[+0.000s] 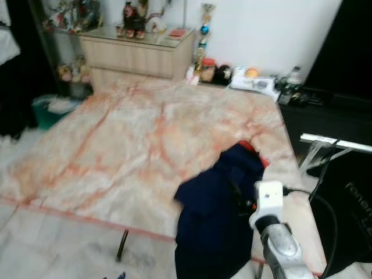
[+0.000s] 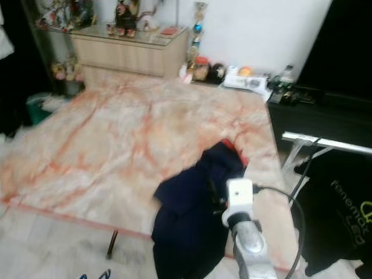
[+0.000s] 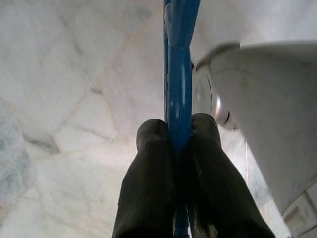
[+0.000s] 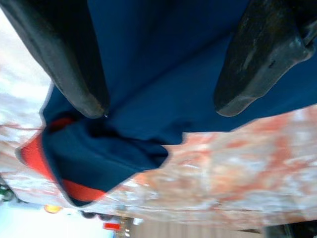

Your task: Hang hanger

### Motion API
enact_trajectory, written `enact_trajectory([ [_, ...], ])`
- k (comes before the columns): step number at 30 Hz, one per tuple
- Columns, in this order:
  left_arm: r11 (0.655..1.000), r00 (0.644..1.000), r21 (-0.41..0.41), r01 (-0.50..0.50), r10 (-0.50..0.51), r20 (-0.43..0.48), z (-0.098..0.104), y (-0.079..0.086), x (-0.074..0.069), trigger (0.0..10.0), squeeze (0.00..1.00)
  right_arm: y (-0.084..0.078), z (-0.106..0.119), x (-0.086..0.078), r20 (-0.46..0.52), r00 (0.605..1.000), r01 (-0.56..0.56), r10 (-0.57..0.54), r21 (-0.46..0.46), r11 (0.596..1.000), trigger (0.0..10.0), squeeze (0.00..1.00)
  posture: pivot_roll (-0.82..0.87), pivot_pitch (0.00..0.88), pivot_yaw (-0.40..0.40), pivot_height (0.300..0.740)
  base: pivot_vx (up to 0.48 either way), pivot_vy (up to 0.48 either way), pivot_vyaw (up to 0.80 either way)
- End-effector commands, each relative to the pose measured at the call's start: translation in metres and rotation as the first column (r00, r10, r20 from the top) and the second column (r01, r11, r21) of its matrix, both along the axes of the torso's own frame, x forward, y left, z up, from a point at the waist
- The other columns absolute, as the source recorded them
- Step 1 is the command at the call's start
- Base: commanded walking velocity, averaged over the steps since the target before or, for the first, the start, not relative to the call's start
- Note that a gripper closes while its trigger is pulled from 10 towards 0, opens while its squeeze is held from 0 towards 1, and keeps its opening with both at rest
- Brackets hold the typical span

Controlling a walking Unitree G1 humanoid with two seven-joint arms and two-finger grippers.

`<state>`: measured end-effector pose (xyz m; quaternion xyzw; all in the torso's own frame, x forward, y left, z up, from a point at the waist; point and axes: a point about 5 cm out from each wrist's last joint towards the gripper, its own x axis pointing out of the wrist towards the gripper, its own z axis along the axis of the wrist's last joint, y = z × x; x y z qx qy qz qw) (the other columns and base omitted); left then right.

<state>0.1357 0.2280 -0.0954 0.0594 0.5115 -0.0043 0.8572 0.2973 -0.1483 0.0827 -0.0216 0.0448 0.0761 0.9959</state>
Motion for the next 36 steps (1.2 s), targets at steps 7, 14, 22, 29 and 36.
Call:
enact_trajectory([
  [7, 0.999, 0.999, -0.006, 0.035, -0.035, -0.009, -0.0008, -0.0053, 0.0013, 10.0, 0.0, -0.0016, 0.0022, 0.0034, 0.015, 1.0, 0.006, -0.006, -0.012, 1.0, 10.0, 0.0, 0.1, 0.0, -0.078, 0.74, -0.267, 0.0, 0.0],
  [14, 0.999, 0.999, -0.006, 0.037, -0.037, -0.008, -0.0006, -0.0049, 0.0017, 10.0, 0.0, -0.0015, 0.0025, 0.0051, 0.017, 1.0, 0.008, -0.008, -0.01, 1.0, 10.0, 0.0, 0.11, 0.0, -0.077, 0.74, -0.264, 0.0, 0.0],
  [22, 0.999, 0.999, -0.006, 0.041, -0.041, -0.009, -0.0006, -0.0051, 0.0018, 10.0, 0.0, -0.0008, 0.0015, 0.0057, 0.017, 1.0, 0.008, -0.008, -0.007, 1.0, 10.0, 0.0, 0.11, 0.0, -0.076, 0.74, -0.264, 0.0, 0.0],
  [29, 1.0, 1.0, -0.006, 0.028, -0.028, -0.006, -0.0007, -0.0056, 0.0017, 10.0, 0.0, -0.0019, 0.0004, 0.0072, 0.012, 1.0, 0.007, -0.007, -0.012, 1.0, 10.0, 0.0, 0.11, 0.0, -0.081, 0.74, -0.265, 0.0, 0.0],
  [36, 1.0, 1.0, -0.007, 0.026, -0.027, -0.006, -0.0008, -0.0058, 0.0016, 10.0, 0.0, -0.0021, -0.0005, 0.0072, 0.009, 1.0, 0.007, -0.007, -0.013, 1.0, 10.0, 0.0, 0.1, 0.0, -0.082, 0.74, -0.262, 0.0, 0.0],
])
